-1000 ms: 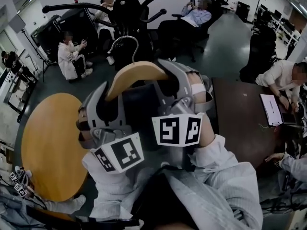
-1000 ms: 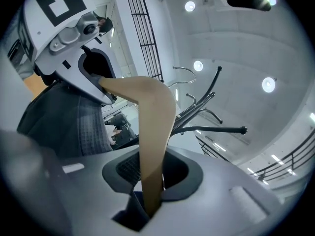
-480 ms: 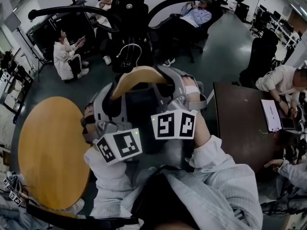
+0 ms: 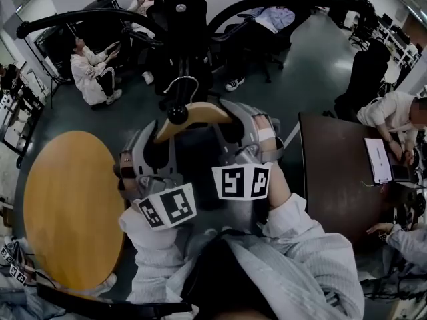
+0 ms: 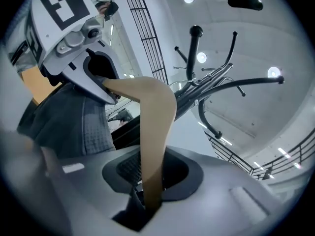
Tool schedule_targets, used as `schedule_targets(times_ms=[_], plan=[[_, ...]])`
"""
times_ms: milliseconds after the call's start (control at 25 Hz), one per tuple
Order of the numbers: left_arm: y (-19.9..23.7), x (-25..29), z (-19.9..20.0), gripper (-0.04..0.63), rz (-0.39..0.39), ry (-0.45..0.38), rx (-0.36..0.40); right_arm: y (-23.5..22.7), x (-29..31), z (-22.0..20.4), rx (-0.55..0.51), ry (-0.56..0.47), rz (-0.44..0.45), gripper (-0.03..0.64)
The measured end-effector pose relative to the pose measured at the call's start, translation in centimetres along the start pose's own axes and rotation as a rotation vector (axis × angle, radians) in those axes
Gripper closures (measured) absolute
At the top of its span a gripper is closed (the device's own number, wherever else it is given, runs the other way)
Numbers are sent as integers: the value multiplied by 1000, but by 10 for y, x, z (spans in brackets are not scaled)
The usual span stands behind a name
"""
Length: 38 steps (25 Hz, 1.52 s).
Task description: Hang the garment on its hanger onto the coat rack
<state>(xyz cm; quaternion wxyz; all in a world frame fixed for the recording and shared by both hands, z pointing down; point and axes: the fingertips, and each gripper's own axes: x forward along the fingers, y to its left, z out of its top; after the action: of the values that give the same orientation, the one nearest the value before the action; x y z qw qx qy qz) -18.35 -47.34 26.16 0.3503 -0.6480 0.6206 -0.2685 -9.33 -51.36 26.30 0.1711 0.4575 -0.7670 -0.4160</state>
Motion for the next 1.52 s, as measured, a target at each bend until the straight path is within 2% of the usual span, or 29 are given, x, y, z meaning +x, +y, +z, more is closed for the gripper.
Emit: schedule_targets(times_ms=[120, 280, 400, 560, 640, 760, 920, 960, 1080, 1160, 1320, 1520], plan=[[2, -4, -1, 500, 1, -4, -9, 3, -3, 5, 34, -36, 52, 534], [-6, -11, 1, 481, -62, -18, -16, 4, -15, 6, 53, -77, 112, 508], [-9, -20, 6, 471, -112, -25, -2, 3, -27, 3, 40, -88, 126, 503], [-4, -36, 17, 468, -118, -65, -28, 0, -45, -3, 67, -93, 124, 502], [2, -45, 26, 468, -105, -97, -90, -3, -54, -1, 126, -100, 120, 500], [15, -55, 39, 469, -40, -117, -255, -15, -64, 4, 271, -107, 107, 500], [17, -66, 57, 472, 25, -165, -438, -38, -82, 1, 481, -86, 21, 526], [9, -67, 63, 481, 0, -183, -487, -39, -87, -2, 513, -78, 6, 546], [-22, -61, 79, 581, -159, -215, -652, -35, -97, -10, 558, -52, -11, 599], [-38, -58, 88, 589, -225, -234, -726, -31, -103, -13, 594, -36, -19, 614], [-73, -51, 92, 591, -292, -193, -761, -23, -118, -26, 718, -18, 0, 615], [-108, -41, 98, 591, -343, -166, -797, -17, -135, -52, 792, 49, -2, 615]])
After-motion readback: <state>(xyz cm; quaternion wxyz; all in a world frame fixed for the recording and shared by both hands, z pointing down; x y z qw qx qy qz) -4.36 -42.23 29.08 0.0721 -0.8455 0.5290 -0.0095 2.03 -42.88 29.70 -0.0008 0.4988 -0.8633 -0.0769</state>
